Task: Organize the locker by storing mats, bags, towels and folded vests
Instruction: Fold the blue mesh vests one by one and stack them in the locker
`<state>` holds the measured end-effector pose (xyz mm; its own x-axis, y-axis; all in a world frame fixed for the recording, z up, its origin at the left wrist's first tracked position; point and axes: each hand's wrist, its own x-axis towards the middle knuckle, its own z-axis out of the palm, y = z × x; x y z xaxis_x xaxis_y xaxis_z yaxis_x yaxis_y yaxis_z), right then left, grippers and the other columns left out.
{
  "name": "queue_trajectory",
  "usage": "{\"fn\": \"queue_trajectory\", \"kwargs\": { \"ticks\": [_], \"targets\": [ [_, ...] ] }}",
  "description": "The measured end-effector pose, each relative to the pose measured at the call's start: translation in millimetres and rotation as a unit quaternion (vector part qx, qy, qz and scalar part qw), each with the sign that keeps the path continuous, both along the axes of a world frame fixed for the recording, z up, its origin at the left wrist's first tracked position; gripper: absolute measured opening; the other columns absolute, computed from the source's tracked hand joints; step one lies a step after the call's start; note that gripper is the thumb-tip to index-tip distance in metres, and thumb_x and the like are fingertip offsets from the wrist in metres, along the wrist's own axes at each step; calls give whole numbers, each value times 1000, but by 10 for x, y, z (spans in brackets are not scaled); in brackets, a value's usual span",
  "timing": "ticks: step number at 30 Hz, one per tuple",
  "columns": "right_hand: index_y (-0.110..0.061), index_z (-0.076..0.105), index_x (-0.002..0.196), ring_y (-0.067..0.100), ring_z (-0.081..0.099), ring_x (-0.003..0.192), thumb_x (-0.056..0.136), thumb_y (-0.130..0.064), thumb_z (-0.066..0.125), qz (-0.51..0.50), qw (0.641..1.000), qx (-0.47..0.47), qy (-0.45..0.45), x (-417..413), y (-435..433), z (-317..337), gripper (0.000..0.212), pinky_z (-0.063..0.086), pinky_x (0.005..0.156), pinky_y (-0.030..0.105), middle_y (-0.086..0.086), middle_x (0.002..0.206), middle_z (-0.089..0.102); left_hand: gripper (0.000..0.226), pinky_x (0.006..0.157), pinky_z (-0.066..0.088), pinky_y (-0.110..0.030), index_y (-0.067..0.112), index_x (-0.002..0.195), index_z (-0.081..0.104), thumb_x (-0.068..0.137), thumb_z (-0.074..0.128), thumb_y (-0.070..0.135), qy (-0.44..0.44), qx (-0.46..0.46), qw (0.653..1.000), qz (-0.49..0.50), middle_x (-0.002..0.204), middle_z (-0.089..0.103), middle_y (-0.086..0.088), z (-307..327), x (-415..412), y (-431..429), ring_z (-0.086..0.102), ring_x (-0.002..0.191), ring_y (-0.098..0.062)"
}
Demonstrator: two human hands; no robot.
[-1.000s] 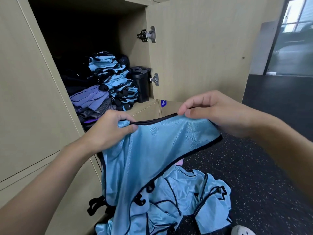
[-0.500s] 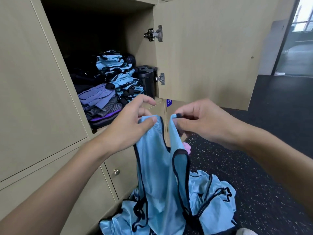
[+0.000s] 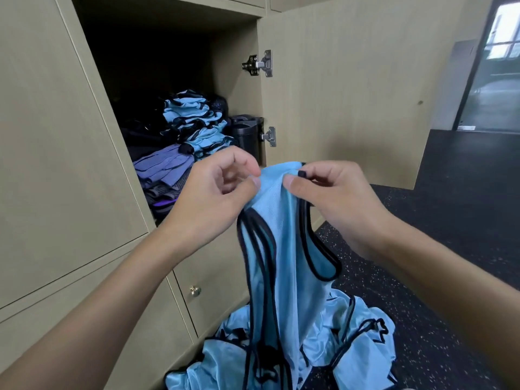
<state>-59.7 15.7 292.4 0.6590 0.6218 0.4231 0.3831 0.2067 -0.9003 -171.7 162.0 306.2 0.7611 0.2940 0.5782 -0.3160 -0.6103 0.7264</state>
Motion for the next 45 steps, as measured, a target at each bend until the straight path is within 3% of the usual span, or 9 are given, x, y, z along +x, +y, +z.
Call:
{"fn": "queue_trajectory", "kwargs": {
  "ticks": [4,8,15,22,28,35,38,42,45],
  "targets": [
    [12,58,79,18,34,62,89,-18,70,-52,998,36,-7,21,2,102,34,29,60,30,8,67,42,30,62,40,-16,15,82,60,75,73,41,47,26,999,-6,72,57,10,62,-68,22,49,66,-5],
    [10,56,75,9,32,50,89,-18,70,-71,997,30,-13,26,-7,139,34,29,49,20,-1,56,40,44,57,37,-23,21,81,56,59,78,52,86,33,996,4,72,54,10,49,-71,-14,42,58,-9],
    [7,61,77,4,29,41,90,-18,68,-65,997,11,-26,-19,-25,155,29,27,41,15,-4,51,39,20,56,47,-37,14,75,60,78,80,14,55,46,996,53,77,67,-6,28,-37,-20,57,61,-29],
    [-5,60,71,5,32,43,91,-20,68,-63,997,17,-37,2,-54,162,26,29,42,17,-10,50,42,21,65,47,-29,12,72,61,85,73,3,-20,-73,996,55,69,61,0,90,-31,54,57,63,-14],
    [-12,62,77,19,53,70,89,-16,71,-66,996,45,-51,56,1,147,15,47,69,39,20,84,67,24,65,45,-34,19,94,56,89,67,-2,-80,-202,976,21,74,67,-3,146,-21,-19,58,67,-22],
    [-17,60,78,13,56,71,89,-9,69,-87,992,77,-39,53,10,165,16,49,73,40,2,79,64,60,73,61,-34,25,135,38,89,68,1,32,-223,974,-4,91,78,-9,23,-17,-136,75,79,-23],
    [-26,56,99,12,62,76,87,-15,72,-72,996,52,-19,100,-7,149,23,52,80,38,1,84,68,56,68,60,-32,25,133,36,93,60,-5,-3,-234,972,-8,85,77,-10,81,-31,-109,74,72,-21],
    [-43,25,143,29,72,92,80,-19,79,38,986,-161,-15,95,-43,58,86,55,90,51,5,102,75,55,75,60,-41,24,133,35,93,62,-2,-56,-252,965,37,90,78,-8,154,-42,-8,74,78,-24],
    [-40,24,145,31,69,96,88,-10,70,7,985,-168,-48,100,-21,27,79,53,93,49,7,102,73,56,82,55,-46,26,134,33,93,65,5,-71,-267,955,105,90,78,-2,122,-17,94,72,82,-23]
  ]
}}
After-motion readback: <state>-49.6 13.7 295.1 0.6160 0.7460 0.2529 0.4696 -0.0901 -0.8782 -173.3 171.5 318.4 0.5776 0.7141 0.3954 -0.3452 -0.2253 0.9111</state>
